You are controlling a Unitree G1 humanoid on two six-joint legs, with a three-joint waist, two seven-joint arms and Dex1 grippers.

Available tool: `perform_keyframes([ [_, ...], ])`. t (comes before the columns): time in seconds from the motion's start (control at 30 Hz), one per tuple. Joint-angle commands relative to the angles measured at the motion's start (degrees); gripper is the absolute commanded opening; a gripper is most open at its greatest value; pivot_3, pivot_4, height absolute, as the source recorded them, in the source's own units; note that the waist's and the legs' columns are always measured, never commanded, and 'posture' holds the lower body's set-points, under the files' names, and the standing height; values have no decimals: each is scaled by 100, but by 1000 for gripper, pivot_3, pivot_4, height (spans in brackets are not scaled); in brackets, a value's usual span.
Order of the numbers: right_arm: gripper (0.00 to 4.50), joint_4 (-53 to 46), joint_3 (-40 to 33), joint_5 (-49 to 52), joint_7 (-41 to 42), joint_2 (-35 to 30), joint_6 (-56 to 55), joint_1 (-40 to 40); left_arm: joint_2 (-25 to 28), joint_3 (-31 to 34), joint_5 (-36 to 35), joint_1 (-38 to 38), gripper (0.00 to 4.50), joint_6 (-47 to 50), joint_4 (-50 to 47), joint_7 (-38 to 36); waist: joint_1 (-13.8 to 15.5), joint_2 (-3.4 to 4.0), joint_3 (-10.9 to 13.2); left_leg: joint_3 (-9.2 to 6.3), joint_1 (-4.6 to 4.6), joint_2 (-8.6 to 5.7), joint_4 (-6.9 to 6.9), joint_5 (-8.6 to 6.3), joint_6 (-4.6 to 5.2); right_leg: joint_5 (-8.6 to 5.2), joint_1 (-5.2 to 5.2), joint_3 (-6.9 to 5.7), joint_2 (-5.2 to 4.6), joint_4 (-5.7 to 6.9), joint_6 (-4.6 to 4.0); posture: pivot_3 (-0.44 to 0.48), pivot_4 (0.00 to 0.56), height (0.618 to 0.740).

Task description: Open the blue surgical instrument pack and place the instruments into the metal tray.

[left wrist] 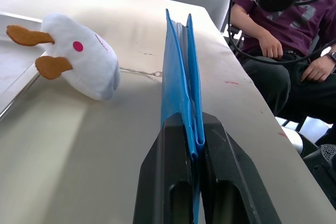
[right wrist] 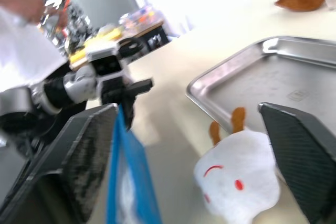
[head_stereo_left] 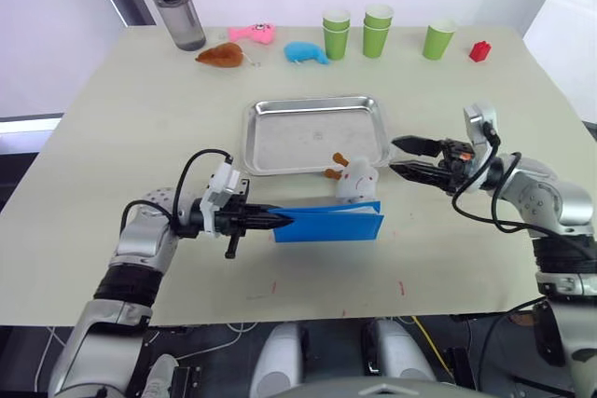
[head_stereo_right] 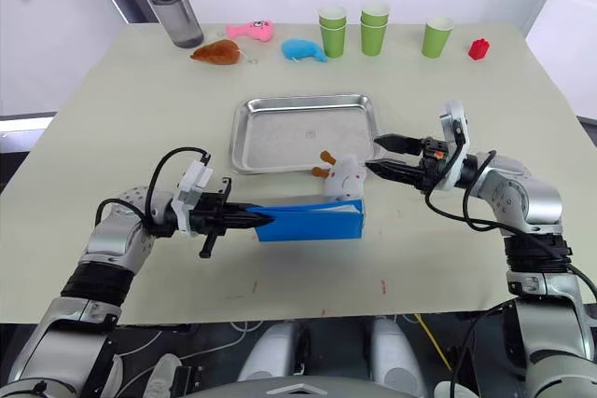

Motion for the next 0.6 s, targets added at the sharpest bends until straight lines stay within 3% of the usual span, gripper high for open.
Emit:
perform_keyframes([
  [0.03,4434,-141,-66,-87,-150,102,-318,53,57,194,-41,82,0,-66,-264,-236,1,0,0,0,-9,0,1,0,0,0,-8,0,0,1,0,0,150,734],
  [0.6,4434,766,1247,-2348,-736,724,-2838,-83,159,451,-20,442,0,8,-664,-95,-4,2,1,-3,-37,0,5,1,-1,1,-33,-8,-4,2,1,0,150,734],
])
